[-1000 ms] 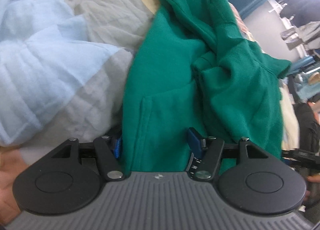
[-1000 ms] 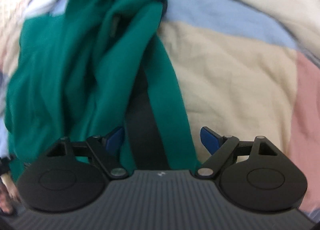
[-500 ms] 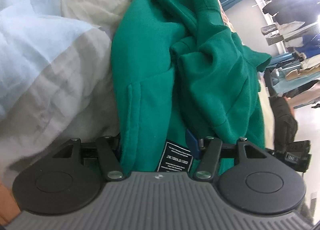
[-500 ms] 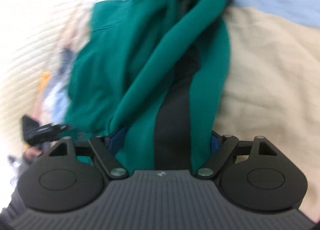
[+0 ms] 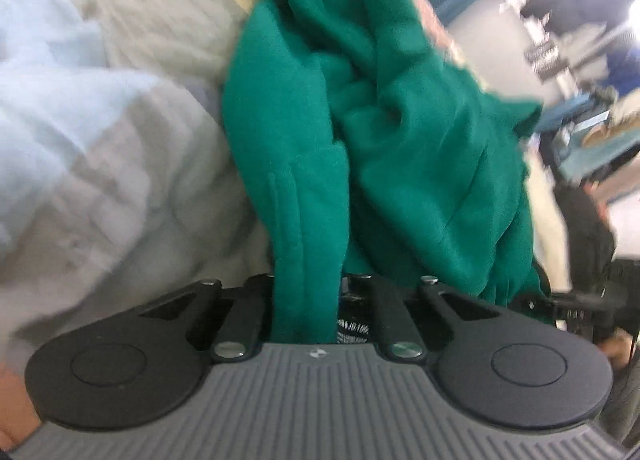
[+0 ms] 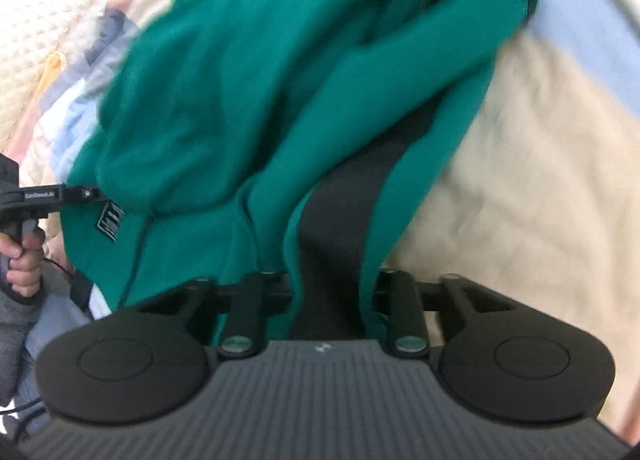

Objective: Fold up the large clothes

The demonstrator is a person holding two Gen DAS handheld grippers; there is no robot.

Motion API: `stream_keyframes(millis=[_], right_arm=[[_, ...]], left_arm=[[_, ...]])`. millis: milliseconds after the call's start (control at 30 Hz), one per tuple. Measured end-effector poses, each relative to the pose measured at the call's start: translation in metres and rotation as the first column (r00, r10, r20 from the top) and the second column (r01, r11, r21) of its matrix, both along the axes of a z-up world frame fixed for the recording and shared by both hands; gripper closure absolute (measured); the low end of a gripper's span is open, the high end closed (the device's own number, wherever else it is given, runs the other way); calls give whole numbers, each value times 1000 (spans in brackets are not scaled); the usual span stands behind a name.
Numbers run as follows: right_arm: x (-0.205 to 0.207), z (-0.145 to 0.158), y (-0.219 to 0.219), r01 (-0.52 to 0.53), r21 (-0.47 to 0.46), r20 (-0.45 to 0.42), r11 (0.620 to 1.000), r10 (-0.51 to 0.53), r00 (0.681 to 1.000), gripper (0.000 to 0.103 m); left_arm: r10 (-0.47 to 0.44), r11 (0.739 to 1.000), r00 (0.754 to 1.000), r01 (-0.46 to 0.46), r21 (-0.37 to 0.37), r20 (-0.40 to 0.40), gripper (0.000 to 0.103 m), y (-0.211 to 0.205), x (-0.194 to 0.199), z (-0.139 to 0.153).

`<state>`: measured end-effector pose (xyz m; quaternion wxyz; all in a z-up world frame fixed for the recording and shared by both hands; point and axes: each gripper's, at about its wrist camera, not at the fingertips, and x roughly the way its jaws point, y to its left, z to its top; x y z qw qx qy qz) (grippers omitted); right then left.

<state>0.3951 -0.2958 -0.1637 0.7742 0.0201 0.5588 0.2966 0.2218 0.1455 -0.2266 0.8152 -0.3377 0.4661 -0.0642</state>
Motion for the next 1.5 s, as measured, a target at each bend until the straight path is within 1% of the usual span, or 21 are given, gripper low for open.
stream_keyframes(millis=[100, 167, 233, 267, 333, 467, 533, 600, 633, 667, 767, 833, 900, 1033, 1067, 1100, 1200, 1267, 1367, 1433, 1500], right_arm=[[-8, 36, -27, 89, 124, 45, 988, -95, 994, 88], [-21, 55, -50, 138, 228, 61, 964, -155, 986, 89], [-33, 68, -68, 175, 311, 61, 934, -203, 977, 89], [-40, 74, -78, 196, 362, 56, 912, -231, 971, 90], [-56, 85, -88, 216, 453, 55, 865, -269, 961, 90], [-88, 102, -106, 248, 568, 53, 785, -336, 940, 90], [-103, 106, -112, 271, 600, 45, 753, -370, 928, 90], [-120, 110, -123, 304, 629, 27, 716, -410, 912, 90], [-124, 109, -125, 321, 642, 15, 696, -430, 903, 90], [-130, 109, -132, 345, 661, -8, 666, -453, 891, 90], [-128, 109, -130, 390, 680, -32, 621, -506, 862, 90], [-109, 106, -122, 420, 678, -55, 603, -528, 847, 90], [-83, 106, -109, 460, 658, -66, 596, -563, 824, 90], [-30, 97, -88, 561, 603, -83, 568, -654, 752, 90], [-15, 91, -85, 592, 585, -95, 555, -677, 729, 90], [0, 84, -84, 623, 573, -115, 532, -701, 704, 90], [35, 62, -90, 700, 551, -180, 454, -755, 631, 90], [56, 47, -91, 719, 538, -179, 440, -774, 607, 90], [81, 17, -97, 748, 528, -211, 402, -791, 574, 90], [93, 2, -100, 754, 524, -223, 397, -790, 571, 89], [109, -15, -102, 752, 520, -225, 405, -784, 578, 89]], left_arm=[[80, 991, 995, -72, -115, 62, 94, 20, -18, 21], [117, 981, 989, -101, -166, 92, 95, 34, -29, 36], [162, 963, 981, -133, -235, 108, 95, 48, -39, 48], [174, 957, 978, -140, -255, 115, 95, 54, -43, 54], [180, 952, 974, -137, -273, 140, 95, 59, -53, 69], [180, 941, 971, -124, -316, 157, 95, 69, -72, 95], [176, 935, 971, -114, -337, 160, 95, 75, -91, 107], [164, 936, 971, -98, -337, 174, 95, 78, -113, 122], [160, 936, 970, -91, -340, 182, 95, 78, -122, 127], [155, 936, 969, -82, -342, 192, 95, 79, -131, 130], [156, 931, 963, -69, -358, 219, 95, 79, -139, 137], [163, 941, 953, -73, -330, 254, 95, 79, -127, 145], [187, 946, 940, -94, -309, 285, 94, 80, -104, 150], [235, 947, 921, -144, -289, 311, 93, 84, -32, 150], [243, 951, 920, -163, -264, 307, 93, 84, -12, 148], [244, 957, 921, -178, -228, 304, 93, 84, 7, 148], [248, 963, 920, -201, -177, 303, 92, 83, 62, 137], [241, 968, 919, -205, -146, 310, 91, 81, 94, 126], [210, 977, 923, -190, -93, 322, 88, 74, 141, 106], [201, 979, 926, -184, -84, 318, 87, 71, 170, 89], [206, 978, 932, -184, -101, 299, 87, 71, 197, 68]])
